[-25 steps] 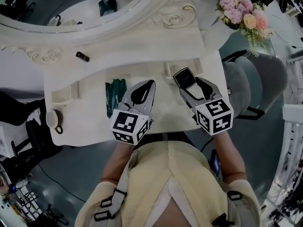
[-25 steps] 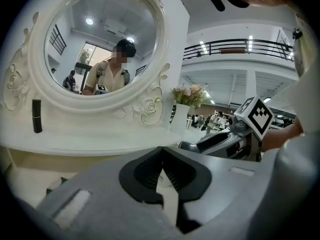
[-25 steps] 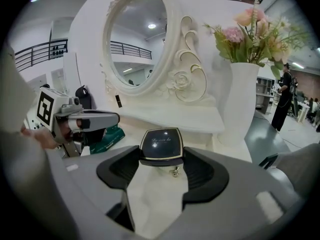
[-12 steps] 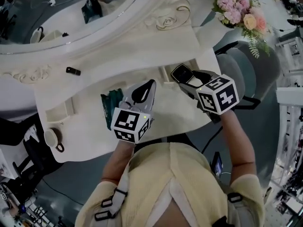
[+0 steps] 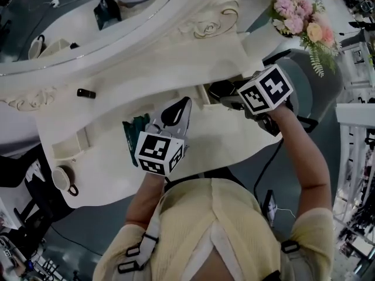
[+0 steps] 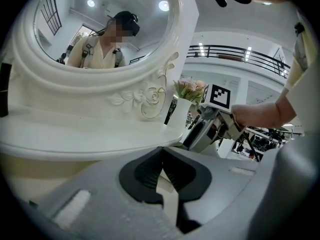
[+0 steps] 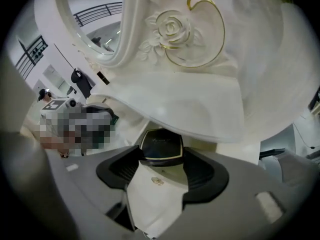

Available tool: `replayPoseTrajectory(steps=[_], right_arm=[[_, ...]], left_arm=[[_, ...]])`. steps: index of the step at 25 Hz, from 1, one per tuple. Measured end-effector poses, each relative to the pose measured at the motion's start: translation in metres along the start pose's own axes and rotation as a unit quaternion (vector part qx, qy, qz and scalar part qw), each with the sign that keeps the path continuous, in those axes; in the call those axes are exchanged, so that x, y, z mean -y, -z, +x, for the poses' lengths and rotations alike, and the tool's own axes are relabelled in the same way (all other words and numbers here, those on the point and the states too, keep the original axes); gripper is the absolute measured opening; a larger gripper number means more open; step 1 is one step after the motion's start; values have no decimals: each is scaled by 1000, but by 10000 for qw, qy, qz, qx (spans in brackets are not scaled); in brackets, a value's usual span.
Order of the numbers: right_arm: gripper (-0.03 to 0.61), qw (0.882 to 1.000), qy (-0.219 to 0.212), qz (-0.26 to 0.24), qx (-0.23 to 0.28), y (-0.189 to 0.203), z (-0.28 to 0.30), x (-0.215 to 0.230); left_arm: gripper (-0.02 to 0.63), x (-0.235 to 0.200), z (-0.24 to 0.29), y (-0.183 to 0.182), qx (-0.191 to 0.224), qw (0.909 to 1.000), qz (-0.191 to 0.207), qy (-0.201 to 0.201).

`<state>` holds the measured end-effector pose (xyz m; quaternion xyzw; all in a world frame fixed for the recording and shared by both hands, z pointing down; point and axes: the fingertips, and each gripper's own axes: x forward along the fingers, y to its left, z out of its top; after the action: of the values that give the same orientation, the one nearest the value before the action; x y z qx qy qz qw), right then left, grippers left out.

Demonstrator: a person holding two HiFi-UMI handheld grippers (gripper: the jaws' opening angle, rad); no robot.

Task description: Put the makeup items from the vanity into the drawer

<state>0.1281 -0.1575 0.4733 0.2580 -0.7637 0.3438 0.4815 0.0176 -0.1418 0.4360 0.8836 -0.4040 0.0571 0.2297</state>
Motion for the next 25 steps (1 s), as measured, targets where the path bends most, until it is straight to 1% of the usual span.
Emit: replayPoseTrajectory(steps=[3, 6, 10, 16, 21, 24, 25], right_arm=[[279, 9996, 31, -39, -280, 0, 5, 7], [279, 9977, 28, -129, -662, 2, 12, 9], [279, 9951, -32, 78, -984, 5, 21, 13], [279, 9929, -1, 494, -1078, 10, 30, 19], [279, 9929, 82, 593, -1031, 6, 34, 21], [278, 9927, 177, 542, -1065, 7, 35, 23], [266, 9927, 198, 509, -1077, 7, 35, 24]], left_arm=[[0, 0, 1, 1, -7, 10000, -11, 35], [0, -1, 1, 2, -11, 10000, -11, 45], [0, -1, 0, 1, 11, 10000, -20, 57], [0, -5, -5, 3, -10, 10000, -23, 31], [0, -9, -9, 4, -4, 10000, -50, 21], [0, -7, -10, 4, 7, 10000, -50, 63], [0, -6, -11, 4, 4, 10000, -44, 72]])
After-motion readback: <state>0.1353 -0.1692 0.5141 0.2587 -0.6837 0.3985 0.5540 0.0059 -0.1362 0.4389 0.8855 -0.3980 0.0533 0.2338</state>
